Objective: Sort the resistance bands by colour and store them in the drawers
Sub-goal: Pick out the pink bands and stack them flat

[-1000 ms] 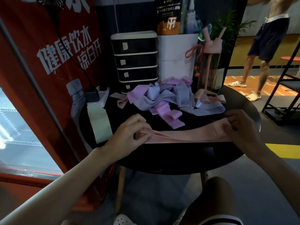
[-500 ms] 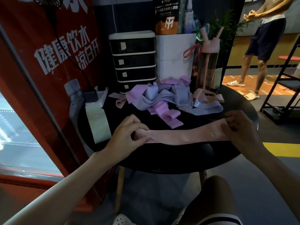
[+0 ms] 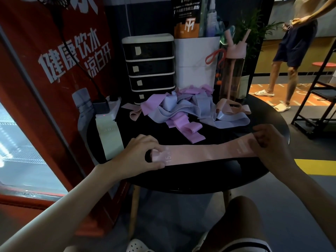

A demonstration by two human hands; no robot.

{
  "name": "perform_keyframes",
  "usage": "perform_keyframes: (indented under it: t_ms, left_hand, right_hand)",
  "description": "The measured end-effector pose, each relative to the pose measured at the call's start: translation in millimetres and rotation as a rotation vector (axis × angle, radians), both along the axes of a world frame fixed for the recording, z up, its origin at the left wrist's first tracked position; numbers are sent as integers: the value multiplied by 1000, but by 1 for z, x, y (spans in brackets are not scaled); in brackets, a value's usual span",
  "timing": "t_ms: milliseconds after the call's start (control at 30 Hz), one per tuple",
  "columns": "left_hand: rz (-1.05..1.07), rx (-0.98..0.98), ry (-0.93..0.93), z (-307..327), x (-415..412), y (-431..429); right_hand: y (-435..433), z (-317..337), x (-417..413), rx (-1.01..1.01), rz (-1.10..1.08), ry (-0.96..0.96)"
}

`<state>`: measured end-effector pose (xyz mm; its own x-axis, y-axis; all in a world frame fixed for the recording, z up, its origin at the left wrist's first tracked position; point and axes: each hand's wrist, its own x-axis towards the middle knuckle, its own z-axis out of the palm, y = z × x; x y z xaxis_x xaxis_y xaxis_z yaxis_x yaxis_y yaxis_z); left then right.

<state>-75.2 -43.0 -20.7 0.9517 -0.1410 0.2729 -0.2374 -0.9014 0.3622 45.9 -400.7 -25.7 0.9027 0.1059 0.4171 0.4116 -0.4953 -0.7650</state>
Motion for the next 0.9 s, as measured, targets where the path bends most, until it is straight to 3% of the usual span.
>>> perform_keyframes:
  t_ms: [267, 633, 800, 900]
  left_hand:
    - [-45, 121, 43, 6, 0, 8]
    - [-78, 20, -60, 23, 9, 6]
    - [-58, 21, -11, 19, 14, 8]
    - [-55, -5, 13, 14, 13, 8]
  right_hand:
    - [-1, -4, 1, 5, -25, 18]
    - [-3, -6, 8, 33, -37, -18]
    - [-7, -9, 12, -159, 13, 87]
    - [-13, -10, 11, -276, 88, 17]
